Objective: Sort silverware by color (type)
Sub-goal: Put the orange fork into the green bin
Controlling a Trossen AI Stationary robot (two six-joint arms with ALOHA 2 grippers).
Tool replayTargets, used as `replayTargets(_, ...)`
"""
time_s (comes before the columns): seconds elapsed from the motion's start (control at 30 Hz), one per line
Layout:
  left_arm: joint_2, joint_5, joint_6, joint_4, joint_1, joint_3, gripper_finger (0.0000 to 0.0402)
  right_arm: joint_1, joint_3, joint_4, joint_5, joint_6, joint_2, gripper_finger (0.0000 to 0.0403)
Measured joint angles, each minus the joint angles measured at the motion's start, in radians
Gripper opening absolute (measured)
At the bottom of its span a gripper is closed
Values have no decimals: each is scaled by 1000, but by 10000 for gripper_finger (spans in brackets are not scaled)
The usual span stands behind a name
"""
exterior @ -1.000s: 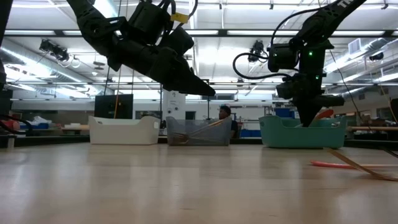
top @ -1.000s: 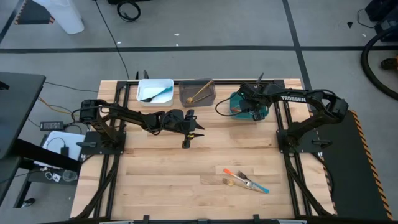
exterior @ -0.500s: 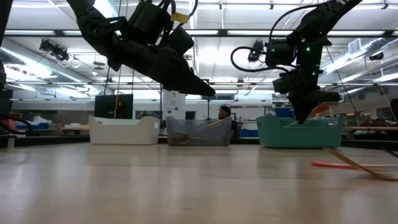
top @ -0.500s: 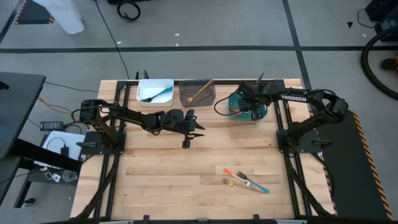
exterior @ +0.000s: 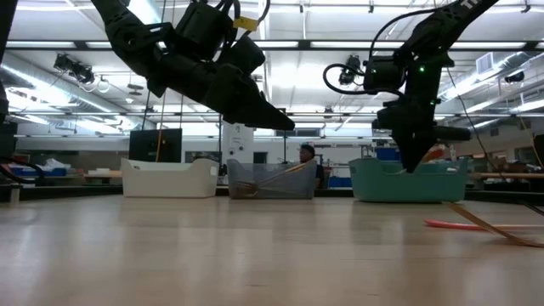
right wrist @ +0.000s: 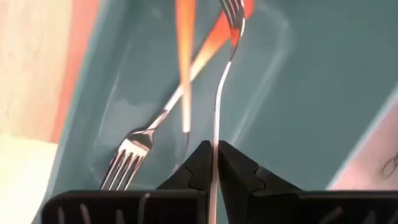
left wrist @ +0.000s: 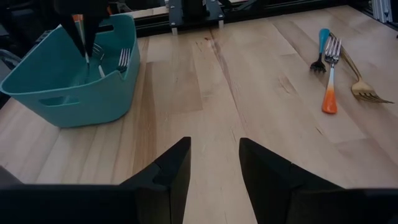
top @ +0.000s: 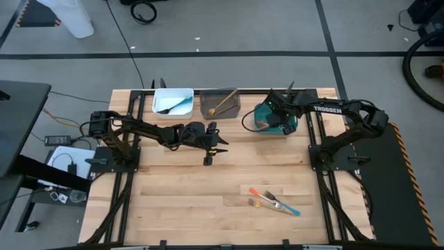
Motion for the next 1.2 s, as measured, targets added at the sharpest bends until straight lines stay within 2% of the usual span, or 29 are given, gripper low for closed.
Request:
replayTargets(0.17, 0, 0, 0, 0, 0, 0, 144, 2, -5, 15, 18, -102, 0, 29)
replayTargets(0.4, 0, 0, -29, 2, 0, 0, 144, 2, -3, 18, 57, -152, 0, 28)
replayTargets(0.63, 0, 0, -27, 2, 1, 0, 144, 7, 56, 13, 57, -161, 0, 28)
replayTargets(1.07, 0, 0, -25, -13, 3, 0, 144, 9, 184, -196, 46, -171, -2, 28)
replayTargets(1.2, 0, 0, -24, -13, 3, 0, 144, 9, 200, -211, 0, -172, -2, 28)
